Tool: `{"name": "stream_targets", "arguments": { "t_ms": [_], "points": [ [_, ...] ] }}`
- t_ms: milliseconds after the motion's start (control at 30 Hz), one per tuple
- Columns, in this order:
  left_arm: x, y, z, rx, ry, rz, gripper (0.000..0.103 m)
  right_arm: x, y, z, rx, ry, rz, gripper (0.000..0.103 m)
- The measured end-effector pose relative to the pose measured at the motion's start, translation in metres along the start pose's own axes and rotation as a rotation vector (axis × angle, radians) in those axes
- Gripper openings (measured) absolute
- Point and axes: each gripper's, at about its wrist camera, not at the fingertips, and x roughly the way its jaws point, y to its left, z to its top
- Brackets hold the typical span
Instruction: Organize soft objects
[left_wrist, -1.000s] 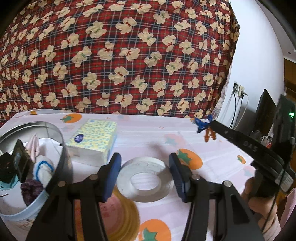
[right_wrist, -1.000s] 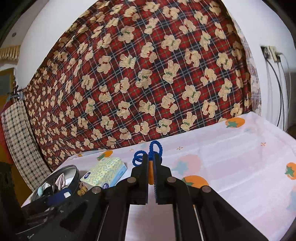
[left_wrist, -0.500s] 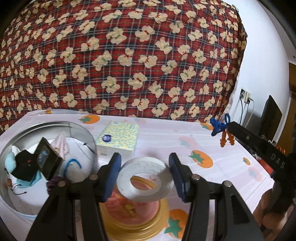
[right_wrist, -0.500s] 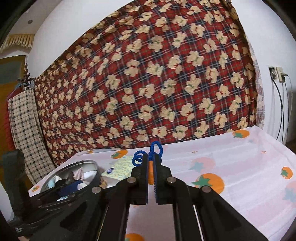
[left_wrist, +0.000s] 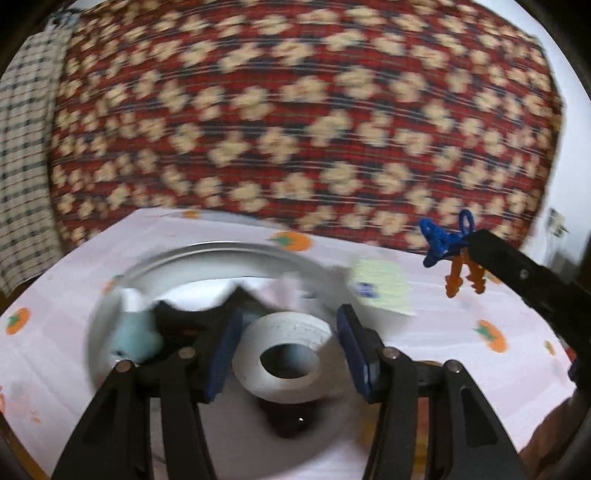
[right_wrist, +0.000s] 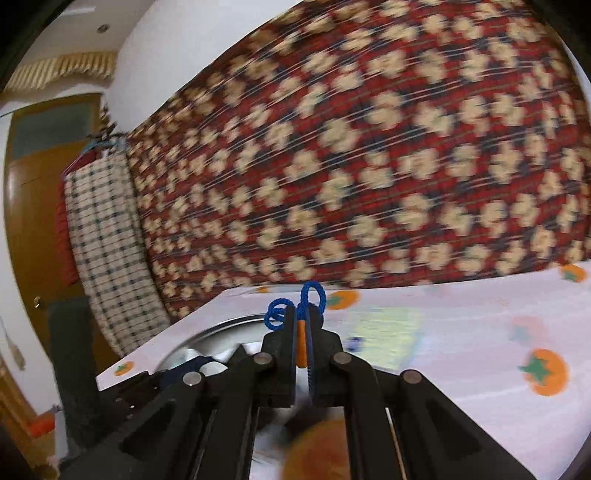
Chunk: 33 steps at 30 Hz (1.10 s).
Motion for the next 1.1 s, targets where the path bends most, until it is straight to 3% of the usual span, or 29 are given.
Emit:
{"name": "stream_targets", "arguments": {
  "t_ms": [133, 233, 267, 300, 333, 367, 400, 500, 600, 767, 967, 1100],
  "points": [
    [0.014, 0.038, 0.001, 0.003, 0.022, 0.097, 0.053, 0.044, 0.034, -0.007, -0.025, 0.056, 0.034, 0.006],
    [0.025, 0.055, 0.000, 0.029, 0.043, 0.129, 0.055, 0.071, 0.050, -0.018, -0.058, 0.094, 0.052, 0.008],
    [0.028, 0.058, -0.001, 0.041, 0.050, 0.142, 0.064, 0.079, 0.056, -0.023, -0.077, 0.103, 0.025, 0.012],
    [0.030, 0.060, -0.001, 0.048, 0.054, 0.155, 0.079, 0.083, 0.058, -0.026, -0.087, 0.107, 0.007, 0.031],
    [0.031, 0.062, -0.002, 0.051, 0.052, 0.169, 0.088, 0.086, 0.060, -0.030, -0.095, 0.107, -0.010, 0.061],
    [0.030, 0.063, -0.002, 0.054, 0.037, 0.184, 0.103, 0.084, 0.061, -0.034, -0.095, 0.083, -0.023, 0.074],
    [0.026, 0.062, -0.003, 0.057, 0.006, 0.190, 0.102, 0.079, 0.060, -0.037, -0.090, 0.033, -0.036, 0.087],
    [0.025, 0.062, -0.005, 0.082, -0.023, 0.191, 0.102, 0.059, 0.056, -0.043, -0.087, -0.098, -0.074, 0.091],
    [0.023, 0.058, -0.009, 0.119, -0.051, 0.244, 0.102, 0.052, 0.058, -0.044, -0.098, -0.141, -0.126, 0.094],
    [0.025, 0.058, -0.010, 0.129, -0.055, 0.302, 0.103, 0.051, 0.062, -0.043, -0.130, -0.162, -0.162, 0.094],
    [0.021, 0.066, -0.010, 0.072, -0.055, 0.256, 0.102, 0.051, 0.055, -0.043, -0.089, -0.149, -0.164, 0.094],
    [0.017, 0.065, -0.011, 0.076, -0.066, 0.269, 0.102, 0.050, 0.053, -0.044, -0.075, -0.156, -0.163, 0.094]
  ]
}}
